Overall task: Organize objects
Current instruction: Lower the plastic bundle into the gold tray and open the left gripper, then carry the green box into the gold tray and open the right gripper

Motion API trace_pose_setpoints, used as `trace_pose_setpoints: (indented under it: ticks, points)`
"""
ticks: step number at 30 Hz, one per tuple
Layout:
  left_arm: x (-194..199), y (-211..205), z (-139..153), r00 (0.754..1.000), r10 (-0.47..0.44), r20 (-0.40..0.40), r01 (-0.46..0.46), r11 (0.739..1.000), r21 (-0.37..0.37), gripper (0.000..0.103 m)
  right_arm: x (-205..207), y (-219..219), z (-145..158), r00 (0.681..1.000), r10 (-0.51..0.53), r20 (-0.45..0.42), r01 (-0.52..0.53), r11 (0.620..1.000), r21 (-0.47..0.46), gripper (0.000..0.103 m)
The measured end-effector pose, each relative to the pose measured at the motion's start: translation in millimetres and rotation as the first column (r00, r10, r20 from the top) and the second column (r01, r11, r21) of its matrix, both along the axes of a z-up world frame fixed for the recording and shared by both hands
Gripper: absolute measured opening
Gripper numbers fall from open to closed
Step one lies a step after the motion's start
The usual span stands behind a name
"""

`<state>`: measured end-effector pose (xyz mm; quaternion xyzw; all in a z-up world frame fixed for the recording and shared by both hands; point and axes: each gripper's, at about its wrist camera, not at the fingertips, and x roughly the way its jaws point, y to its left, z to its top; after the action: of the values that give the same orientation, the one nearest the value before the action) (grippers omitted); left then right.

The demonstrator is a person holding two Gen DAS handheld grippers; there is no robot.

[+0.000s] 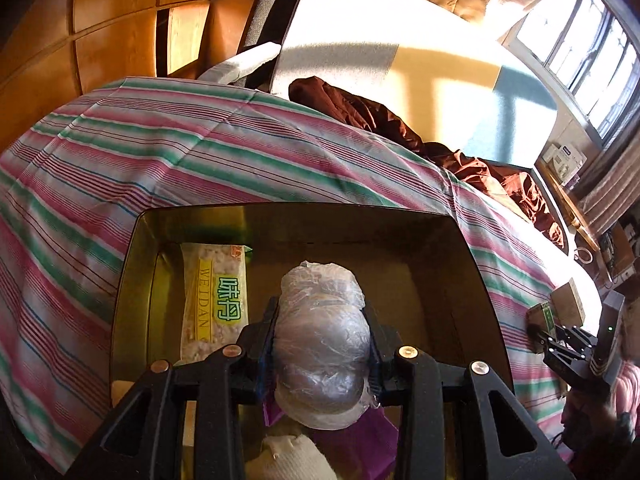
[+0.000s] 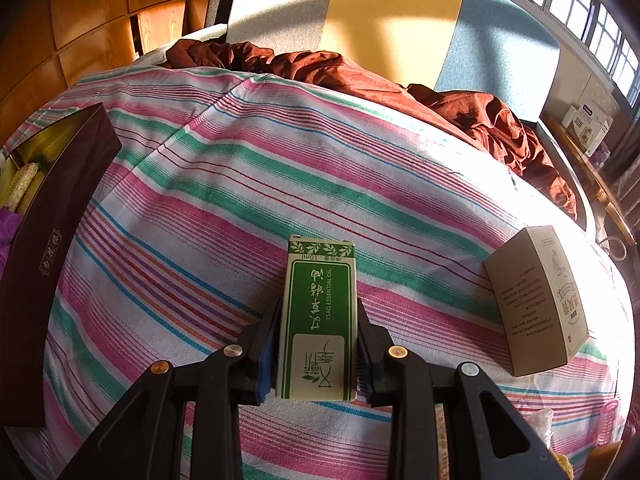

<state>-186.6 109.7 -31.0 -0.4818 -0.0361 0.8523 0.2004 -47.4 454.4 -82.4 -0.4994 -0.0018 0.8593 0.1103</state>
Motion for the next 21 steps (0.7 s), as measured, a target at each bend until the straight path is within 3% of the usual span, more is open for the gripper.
trace_pose_setpoints:
  ticks: [2, 7, 12, 15, 21]
  points:
    - [-8.0, 1.2, -4.7, 1.000, 0.010, 0.007, -0.010, 1.000, -0.001, 0.038, 0.0, -0.1, -0.2, 1.000, 0.001, -0.001, -0.001, 1.000, 0.004, 0.032]
    - [-22.2, 0.8, -8.4, 0.999, 0.045, 0.021, -0.045, 0.999, -0.024, 0.062, -1.4, 1.0, -0.5, 1.000, 0.002, -0.004, -0.002, 1.000, 0.004, 0.032]
    - [-6.1, -8.3, -1.3, 0.999, 0.040, -0.010, -0.041, 0.999, -0.030, 0.062, -2.0, 0.7, -1.6, 1.000, 0.001, -0.006, -0.001, 1.000, 0.006, 0.032]
    - [21.3, -13.3, 8.1, 0.995, 0.037, -0.091, -0.044, 0.996, -0.074, 0.062, -2.2, -1.8, -1.7, 1.000, 0.001, -0.004, -0.001, 1.000, 0.021, 0.032]
    - [82.8, -25.0, 26.0, 0.978, 0.004, -0.208, -0.019, 0.997, -0.070, 0.065, -2.9, -10.8, 0.3, 1.000, -0.003, 0.005, 0.002, 0.997, 0.076, 0.031]
